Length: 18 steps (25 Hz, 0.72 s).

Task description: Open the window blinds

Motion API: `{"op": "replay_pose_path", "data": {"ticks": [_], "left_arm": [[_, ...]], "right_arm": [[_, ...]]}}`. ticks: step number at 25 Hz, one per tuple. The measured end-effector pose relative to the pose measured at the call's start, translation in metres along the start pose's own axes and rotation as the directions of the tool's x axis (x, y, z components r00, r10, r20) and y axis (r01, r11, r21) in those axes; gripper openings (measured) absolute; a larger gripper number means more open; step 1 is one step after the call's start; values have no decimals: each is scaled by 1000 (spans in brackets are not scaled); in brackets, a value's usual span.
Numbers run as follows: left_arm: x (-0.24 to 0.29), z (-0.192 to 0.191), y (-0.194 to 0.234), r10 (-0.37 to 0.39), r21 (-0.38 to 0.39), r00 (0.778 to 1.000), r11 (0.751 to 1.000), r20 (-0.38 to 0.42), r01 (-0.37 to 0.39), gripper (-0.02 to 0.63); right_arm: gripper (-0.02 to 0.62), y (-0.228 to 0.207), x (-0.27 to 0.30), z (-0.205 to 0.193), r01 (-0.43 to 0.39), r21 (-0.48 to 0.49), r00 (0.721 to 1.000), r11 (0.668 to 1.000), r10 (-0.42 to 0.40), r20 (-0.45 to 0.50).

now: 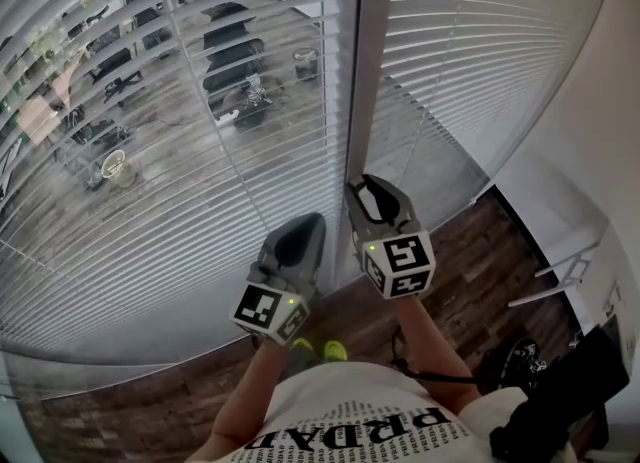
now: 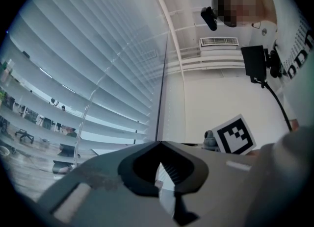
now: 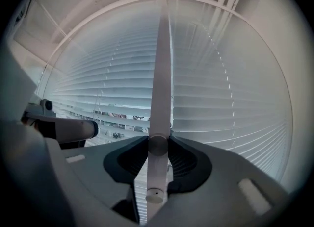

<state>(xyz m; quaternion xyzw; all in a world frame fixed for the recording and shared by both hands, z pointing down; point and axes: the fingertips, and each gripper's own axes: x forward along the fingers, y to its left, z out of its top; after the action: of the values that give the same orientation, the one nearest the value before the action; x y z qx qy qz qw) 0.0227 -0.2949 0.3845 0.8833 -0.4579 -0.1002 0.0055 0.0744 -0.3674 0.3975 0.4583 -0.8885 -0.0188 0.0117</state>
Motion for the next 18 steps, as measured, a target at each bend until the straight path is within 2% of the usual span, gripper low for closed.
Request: {"op": "replay_pose_path", "data": {"ticks": [4,10,18], "left_arm": [[0,-7,-3,-9,-8,1000,1000,-6,9,-8],[-18,-1,17,11,-20,1000,1000,-1,-11,-9],[-11,-1,13,-17,-30,1000,999,8,17,-9]], "right_arm": [[127,-4,-4,-7,12,4,1000,1000,-12,-5],[126,20,11,1,-13,-12,1000,1000,13,-11],[126,12,5,0,9,-34,1000,999,-10,-27]]}}
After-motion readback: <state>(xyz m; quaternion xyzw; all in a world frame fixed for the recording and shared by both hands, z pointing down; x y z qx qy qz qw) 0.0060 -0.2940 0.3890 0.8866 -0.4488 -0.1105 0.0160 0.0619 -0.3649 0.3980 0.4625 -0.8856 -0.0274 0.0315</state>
